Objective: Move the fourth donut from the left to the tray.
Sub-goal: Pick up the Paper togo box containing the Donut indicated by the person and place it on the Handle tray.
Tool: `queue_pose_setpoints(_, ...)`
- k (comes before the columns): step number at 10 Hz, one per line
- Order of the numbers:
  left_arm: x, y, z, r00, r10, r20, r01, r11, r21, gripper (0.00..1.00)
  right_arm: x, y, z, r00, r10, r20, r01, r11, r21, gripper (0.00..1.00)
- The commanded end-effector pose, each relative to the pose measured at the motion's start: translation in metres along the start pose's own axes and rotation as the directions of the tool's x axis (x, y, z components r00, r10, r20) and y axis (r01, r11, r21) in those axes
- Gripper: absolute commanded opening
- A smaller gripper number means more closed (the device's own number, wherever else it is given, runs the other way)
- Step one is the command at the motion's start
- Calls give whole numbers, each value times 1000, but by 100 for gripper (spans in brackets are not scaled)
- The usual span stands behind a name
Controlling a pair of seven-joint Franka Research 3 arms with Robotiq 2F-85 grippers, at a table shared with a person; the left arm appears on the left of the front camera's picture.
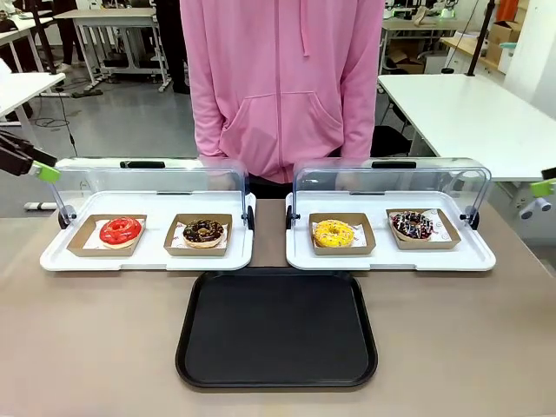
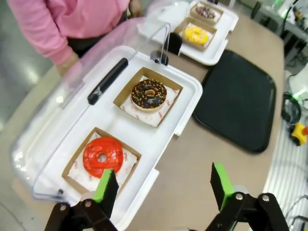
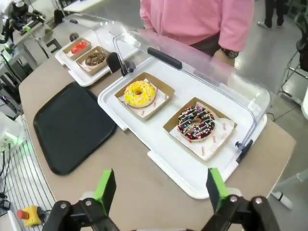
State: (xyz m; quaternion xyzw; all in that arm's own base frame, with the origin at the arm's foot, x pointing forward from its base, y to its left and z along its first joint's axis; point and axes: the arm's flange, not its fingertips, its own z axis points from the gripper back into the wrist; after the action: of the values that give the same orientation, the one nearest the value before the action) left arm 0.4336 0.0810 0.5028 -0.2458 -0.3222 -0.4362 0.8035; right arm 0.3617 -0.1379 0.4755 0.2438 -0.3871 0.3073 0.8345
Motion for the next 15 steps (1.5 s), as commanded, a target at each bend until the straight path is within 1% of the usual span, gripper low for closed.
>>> queue_pose_setpoints(1, -4, 23, 3, 999, -3, 54, 5, 999, -34, 100, -11, -15, 6, 999, 25, 36, -26, 999, 36, 100)
queue_pose_setpoints(2, -10, 32, 6, 997, -11, 73, 14, 999, -32, 100, -20, -22, 12, 998, 36, 52, -38, 999, 38, 100)
queue_pose_setpoints(3, -14, 40, 9, 995, -12, 104, 17, 999, -52, 100, -26, -27, 18, 995, 47, 87, -51, 997, 52, 100)
queue_pose_setpoints(4, -14, 38, 6, 995, -30, 98, 36, 998, -51, 100, -30, -29, 22, 992, 58, 114, -65, 996, 62, 100)
queue_pose_setpoints(5, -17, 37, 2, 991, -42, 130, 51, 997, -64, 100, -35, -31, 27, 987, 67, 148, -78, 995, 69, 100)
queue_pose_setpoints(6, -18, 36, 2, 990, -42, 137, 51, 997, -61, 100, -38, -31, 29, 984, 62, 164, -74, 995, 70, 100)
queue_pose_setpoints(7, -14, 33, -3, 985, -62, 163, 74, 995, -63, 100, -39, -33, 33, 982, 61, 177, -74, 995, 66, 100)
queue_pose_setpoints(8, -12, 32, -5, 981, -58, 187, 72, 995, -67, 100, -40, -35, 36, 979, 56, 194, -69, 996, 64, 100)
queue_pose_setpoints(11, -15, 22, -10, 969, -75, 233, 96, 992, -79, 100, -44, -35, 37, 976, 49, 213, -68, 995, 79, 100)
queue_pose_setpoints(12, -15, 20, -12, 968, -80, 238, 101, 992, -78, 100, -44, -36, 37, 976, 49, 213, -70, 994, 90, 100)
queue_pose_setpoints(13, -16, 18, -12, 965, -85, 247, 107, 992, -74, 100, -46, -33, 36, 981, 21, 195, -38, 996, 81, 100)
queue_pose_setpoints(15, -16, 21, -11, 960, -95, 262, 119, 990, -75, 100, -46, -33, 36, 981, 21, 195, -38, 996, 81, 100)
